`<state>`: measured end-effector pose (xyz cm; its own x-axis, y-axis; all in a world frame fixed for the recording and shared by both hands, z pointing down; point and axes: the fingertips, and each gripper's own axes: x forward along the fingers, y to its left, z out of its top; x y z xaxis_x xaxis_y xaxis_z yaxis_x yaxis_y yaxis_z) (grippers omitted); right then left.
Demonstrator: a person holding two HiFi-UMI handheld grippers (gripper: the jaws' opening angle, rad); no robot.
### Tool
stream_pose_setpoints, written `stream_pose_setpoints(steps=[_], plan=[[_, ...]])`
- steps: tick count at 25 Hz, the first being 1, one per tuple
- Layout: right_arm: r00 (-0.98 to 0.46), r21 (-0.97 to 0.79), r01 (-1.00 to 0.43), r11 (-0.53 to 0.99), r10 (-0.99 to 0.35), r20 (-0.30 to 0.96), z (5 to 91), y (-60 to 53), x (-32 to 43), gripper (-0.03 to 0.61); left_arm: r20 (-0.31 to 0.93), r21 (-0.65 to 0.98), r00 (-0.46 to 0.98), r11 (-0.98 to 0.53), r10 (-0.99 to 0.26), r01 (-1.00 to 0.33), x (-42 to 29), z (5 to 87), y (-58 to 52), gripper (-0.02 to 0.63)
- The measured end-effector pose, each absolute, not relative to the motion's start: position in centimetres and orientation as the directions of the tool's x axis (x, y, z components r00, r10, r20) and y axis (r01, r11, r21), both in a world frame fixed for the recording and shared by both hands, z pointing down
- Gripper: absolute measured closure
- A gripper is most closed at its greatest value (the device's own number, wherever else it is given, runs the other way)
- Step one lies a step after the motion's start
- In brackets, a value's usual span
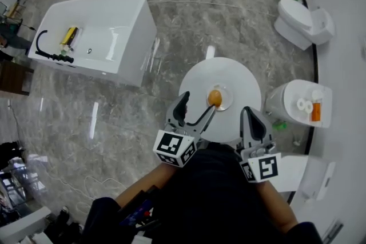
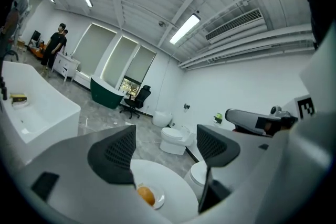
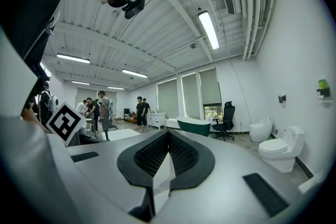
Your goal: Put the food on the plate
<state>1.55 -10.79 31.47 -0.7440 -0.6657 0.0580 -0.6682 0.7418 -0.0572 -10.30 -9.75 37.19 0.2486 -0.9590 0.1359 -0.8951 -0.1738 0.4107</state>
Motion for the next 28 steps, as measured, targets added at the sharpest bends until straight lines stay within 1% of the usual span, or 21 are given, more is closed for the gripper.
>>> stream_pose_setpoints(steps=[3, 15, 17, 19, 21, 24, 26, 28], plan=[[-0.747, -0.059, -0.665, 0.744, -0.664, 0.047, 31.0, -10.8, 1.1, 0.572, 0.096, 0.396, 0.249, -0.193, -0.964, -0.898, -10.2, 35.6, -9.5, 0.264], [-0.774, -0.046, -0.633, 0.773, -0.632, 0.030, 30.7, -9.3, -1.0, 0.572, 0.045, 0.350, 0.232, -0.202, -0.972, -0.915, -9.8, 32.7, -7.2, 0.264], [-0.778, -0.049, -0.628, 0.777, -0.627, 0.030, 30.7, -9.0, -1.3, 0.572, 0.016, 0.352, 0.243, -0.222, -0.970, -0.909, -9.7, 32.5, -6.6, 0.265], [-0.782, -0.050, -0.623, 0.780, -0.622, 0.035, 30.9, -8.6, -1.5, 0.572, -0.006, 0.354, 0.256, -0.242, -0.967, -0.903, -9.6, 32.3, -6.0, 0.356], [-0.786, -0.050, -0.618, 0.784, -0.617, 0.038, 31.0, -8.4, -1.8, 0.572, -0.006, 0.346, 0.262, -0.248, -0.965, -0.905, -9.7, 32.4, -5.7, 0.384], [-0.791, -0.051, -0.612, 0.789, -0.611, 0.031, 30.8, -8.2, -2.3, 0.572, 0.011, 0.310, 0.256, -0.240, -0.967, -0.920, -9.9, 32.5, -5.3, 0.476], [-0.793, -0.050, -0.610, 0.791, -0.609, 0.028, 30.6, -8.1, -2.5, 0.572, 0.014, 0.294, 0.255, -0.239, -0.967, -0.925, -10.0, 32.4, -5.0, 0.549], [-0.796, -0.048, -0.605, 0.795, -0.605, 0.028, 30.5, -7.9, -2.8, 0.572, 0.008, 0.290, 0.255, -0.242, -0.967, -0.926, -10.1, 32.3, -4.8, 0.588]])
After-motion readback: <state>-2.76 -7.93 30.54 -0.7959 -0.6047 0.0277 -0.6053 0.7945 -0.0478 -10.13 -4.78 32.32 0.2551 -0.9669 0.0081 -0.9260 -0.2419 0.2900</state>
